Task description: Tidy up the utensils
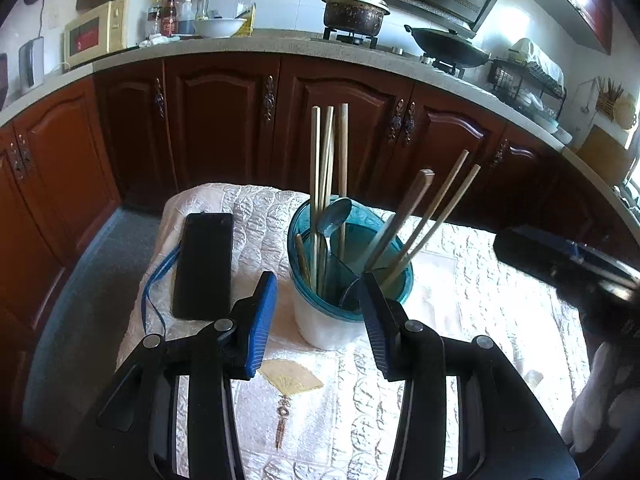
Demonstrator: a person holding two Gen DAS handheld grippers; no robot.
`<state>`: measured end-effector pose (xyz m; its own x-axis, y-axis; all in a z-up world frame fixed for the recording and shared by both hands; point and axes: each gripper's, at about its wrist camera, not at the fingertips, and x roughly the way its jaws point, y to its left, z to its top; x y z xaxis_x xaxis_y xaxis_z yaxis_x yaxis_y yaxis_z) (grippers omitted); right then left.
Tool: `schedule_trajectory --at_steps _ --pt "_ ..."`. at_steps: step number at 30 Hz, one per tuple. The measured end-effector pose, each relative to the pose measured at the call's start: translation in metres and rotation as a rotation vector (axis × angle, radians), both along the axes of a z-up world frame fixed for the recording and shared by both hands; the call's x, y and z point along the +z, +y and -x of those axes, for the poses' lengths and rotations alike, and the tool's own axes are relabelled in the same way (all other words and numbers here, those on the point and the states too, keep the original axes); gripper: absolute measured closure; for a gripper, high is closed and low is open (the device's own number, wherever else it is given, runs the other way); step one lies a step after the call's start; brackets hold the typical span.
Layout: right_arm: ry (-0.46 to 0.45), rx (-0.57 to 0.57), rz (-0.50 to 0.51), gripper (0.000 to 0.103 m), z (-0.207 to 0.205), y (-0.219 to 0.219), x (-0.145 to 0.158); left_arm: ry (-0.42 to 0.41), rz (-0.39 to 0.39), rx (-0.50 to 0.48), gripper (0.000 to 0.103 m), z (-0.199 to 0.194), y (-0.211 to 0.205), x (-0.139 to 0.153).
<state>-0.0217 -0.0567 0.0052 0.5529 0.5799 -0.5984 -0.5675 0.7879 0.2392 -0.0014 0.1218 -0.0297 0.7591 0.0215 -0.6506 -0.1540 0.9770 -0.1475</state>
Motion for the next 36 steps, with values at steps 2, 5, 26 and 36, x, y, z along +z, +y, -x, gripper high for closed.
schedule_trajectory --at_steps 2,5,26,36 --pt "-0.014 -0.017 0.011 0.059 0.006 -0.002 -0.003 -0.007 -0.005 0.000 0.062 0.004 -0.002 0.002" --pt "-0.017 -0.033 0.011 0.059 0.011 -0.005 -0.007 -0.016 -0.028 0.009 0.062 0.010 -0.007 0.004" --pt "-0.023 -0.054 0.022 0.051 0.024 0.000 -0.008 -0.063 -0.115 0.069 0.061 0.024 -0.008 0.014" --pt "-0.027 -0.046 0.042 0.051 0.024 0.009 -0.010 -0.069 -0.148 0.086 0.061 0.025 -0.009 0.013"
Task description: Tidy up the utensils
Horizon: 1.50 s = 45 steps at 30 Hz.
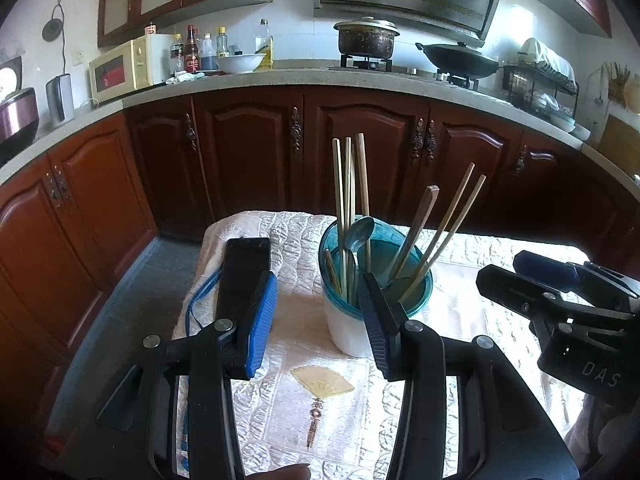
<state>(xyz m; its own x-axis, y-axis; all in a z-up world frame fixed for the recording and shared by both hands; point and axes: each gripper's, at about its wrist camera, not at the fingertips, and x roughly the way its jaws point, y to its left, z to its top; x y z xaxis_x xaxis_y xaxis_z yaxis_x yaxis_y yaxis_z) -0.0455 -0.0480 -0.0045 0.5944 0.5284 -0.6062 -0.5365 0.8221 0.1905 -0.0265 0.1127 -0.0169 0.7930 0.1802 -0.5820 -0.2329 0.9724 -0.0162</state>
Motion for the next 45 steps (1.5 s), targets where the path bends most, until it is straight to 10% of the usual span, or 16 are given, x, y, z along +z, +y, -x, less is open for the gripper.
schedule_trajectory --at_steps 45 --pt "0.026 -0.003 0.025 0.049 -0.008 0.008 -0.011 0.006 -0.008 0.012 0.061 -0.002 0.000 -0.005"
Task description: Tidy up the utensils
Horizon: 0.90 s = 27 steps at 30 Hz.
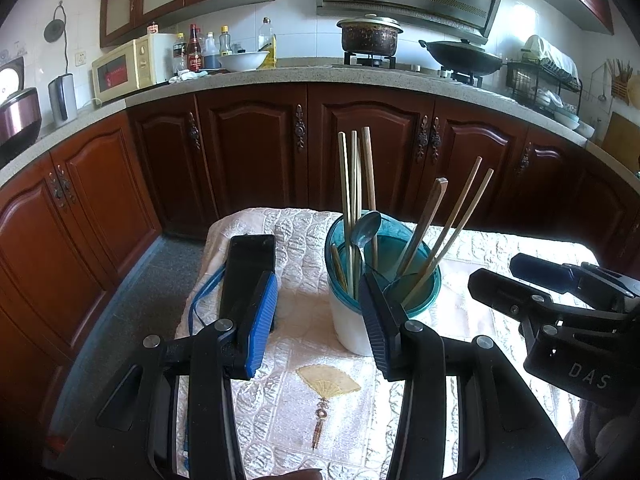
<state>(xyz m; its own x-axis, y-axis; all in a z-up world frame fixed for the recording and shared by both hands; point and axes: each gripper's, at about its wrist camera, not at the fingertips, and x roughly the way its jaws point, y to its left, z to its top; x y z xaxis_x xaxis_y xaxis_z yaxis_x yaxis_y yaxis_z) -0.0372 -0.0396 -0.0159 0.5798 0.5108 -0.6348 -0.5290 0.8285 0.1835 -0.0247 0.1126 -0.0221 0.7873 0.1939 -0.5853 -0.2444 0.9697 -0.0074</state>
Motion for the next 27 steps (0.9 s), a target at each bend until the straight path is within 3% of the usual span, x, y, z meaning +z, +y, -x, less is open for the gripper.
schedule_trajectory --at_steps 27 --pt "0.007 0.004 0.008 0.048 -0.0030 0.0029 -0.0028 0.002 -0.004 0.005 0.061 0.0001 0.0001 -0.0025"
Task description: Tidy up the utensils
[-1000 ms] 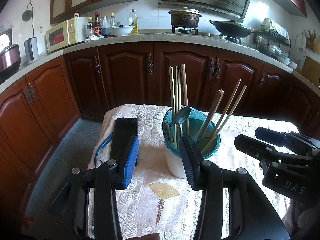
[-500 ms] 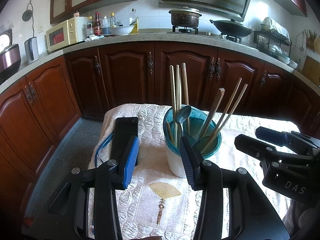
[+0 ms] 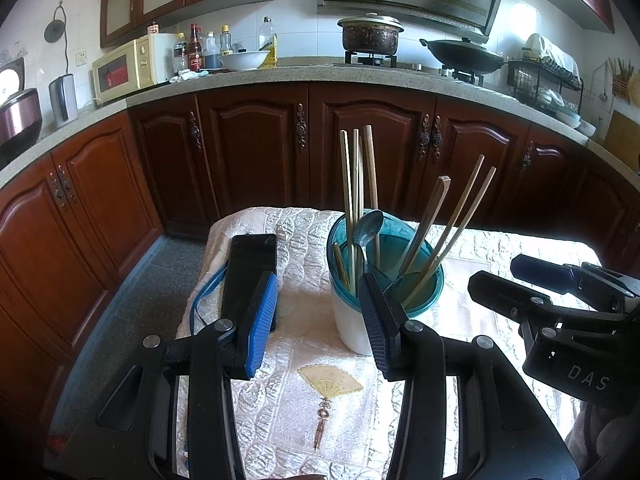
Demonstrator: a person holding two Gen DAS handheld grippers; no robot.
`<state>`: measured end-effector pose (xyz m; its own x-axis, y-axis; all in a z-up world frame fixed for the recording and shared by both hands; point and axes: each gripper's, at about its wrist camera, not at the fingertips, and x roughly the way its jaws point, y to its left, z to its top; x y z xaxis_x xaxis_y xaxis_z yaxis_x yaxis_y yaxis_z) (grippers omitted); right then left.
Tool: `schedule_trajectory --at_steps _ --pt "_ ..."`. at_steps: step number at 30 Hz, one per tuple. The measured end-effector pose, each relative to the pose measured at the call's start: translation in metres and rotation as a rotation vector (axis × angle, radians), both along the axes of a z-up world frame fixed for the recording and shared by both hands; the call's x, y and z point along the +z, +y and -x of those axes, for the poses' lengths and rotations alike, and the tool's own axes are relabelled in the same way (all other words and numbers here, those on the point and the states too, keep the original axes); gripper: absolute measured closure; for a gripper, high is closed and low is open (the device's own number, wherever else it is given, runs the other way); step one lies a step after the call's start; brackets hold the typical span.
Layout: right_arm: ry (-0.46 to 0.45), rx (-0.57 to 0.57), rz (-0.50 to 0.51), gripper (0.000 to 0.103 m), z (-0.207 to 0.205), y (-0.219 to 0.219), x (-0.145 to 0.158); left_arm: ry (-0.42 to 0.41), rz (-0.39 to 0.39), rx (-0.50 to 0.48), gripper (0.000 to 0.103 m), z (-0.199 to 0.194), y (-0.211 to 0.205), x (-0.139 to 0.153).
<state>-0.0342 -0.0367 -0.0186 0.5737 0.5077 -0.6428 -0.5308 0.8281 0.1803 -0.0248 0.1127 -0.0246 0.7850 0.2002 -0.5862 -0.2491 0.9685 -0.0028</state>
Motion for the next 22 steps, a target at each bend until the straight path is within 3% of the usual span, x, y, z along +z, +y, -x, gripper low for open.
schedule_trajectory --at_steps 16,22 --pt "0.008 -0.003 0.002 0.048 -0.002 -0.005 -0.004 -0.003 -0.006 -0.011 0.061 -0.001 -0.001 -0.003" --pt "0.000 -0.075 0.003 0.045 -0.008 -0.043 -0.021 0.004 0.019 -0.024 0.061 -0.003 0.002 -0.007"
